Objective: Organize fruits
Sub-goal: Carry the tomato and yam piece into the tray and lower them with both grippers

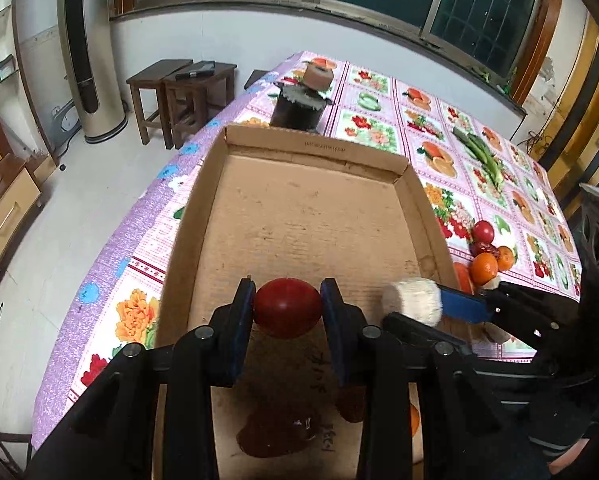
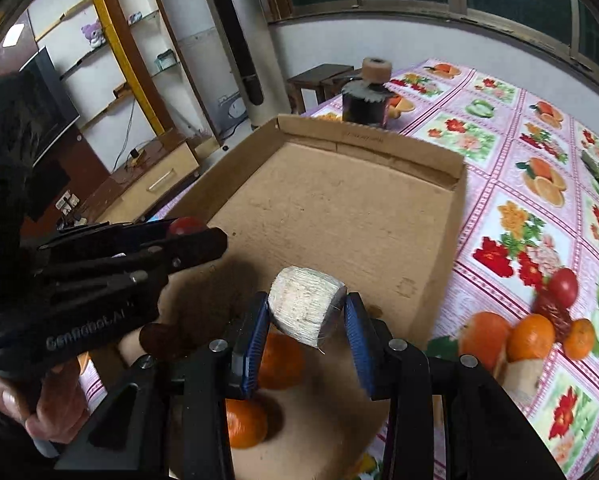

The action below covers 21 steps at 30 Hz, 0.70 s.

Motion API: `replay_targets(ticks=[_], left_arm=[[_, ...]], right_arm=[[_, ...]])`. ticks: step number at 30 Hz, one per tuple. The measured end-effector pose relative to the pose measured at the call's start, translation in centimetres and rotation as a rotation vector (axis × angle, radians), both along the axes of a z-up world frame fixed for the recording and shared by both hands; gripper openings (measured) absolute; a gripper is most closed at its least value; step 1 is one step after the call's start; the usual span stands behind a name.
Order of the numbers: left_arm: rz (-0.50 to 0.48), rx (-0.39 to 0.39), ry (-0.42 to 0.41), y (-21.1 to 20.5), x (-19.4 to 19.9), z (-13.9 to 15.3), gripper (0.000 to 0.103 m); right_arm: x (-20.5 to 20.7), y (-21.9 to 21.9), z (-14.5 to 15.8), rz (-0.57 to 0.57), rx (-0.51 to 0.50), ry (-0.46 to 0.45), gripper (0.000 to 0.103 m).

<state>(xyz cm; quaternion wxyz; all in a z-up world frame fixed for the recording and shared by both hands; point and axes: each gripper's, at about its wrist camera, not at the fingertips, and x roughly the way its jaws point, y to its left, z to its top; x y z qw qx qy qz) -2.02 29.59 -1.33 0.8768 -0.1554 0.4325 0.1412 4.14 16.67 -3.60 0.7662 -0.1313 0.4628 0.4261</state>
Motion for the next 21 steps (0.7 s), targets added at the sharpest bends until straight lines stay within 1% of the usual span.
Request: replay_targets(ticks=[4, 8, 15, 18, 19, 21], left_arm=[[-0.006, 0.007, 0.027, -0.2, 0.3, -0.6, 0.031], [0.002, -0.003, 0.061, 0.0, 0.6, -1.4, 0.031], [0.035, -0.057, 0.100, 0.9, 0.6, -2.9, 0.031], [0.042, -0.059, 0.099, 1.0, 0.4, -2.8, 0.031], [0.046, -0.059, 0.100, 1.0, 0.3, -2.8, 0.034], [0.043, -0.061, 0.095, 1.0, 0.1, -2.6, 0.037]], right_arm=[[0.4, 0.8, -0.7, 0.013, -0.016, 0.005, 0.039], [0.6, 1.6, -1.6, 0.031, -0.047, 0.005, 0.039], [0.1, 2.2, -2.3, 0.054, -0.076, -0.017, 0.041], [0.3, 2.1, -2.2, 0.054, -0.073, -0.010, 0.042], [0.3, 2.1, -2.2, 0.053, -0.073, -0.010, 0.043], [0.2, 1.8, -1.9, 0.049, -0.072, -0.013, 0.046]])
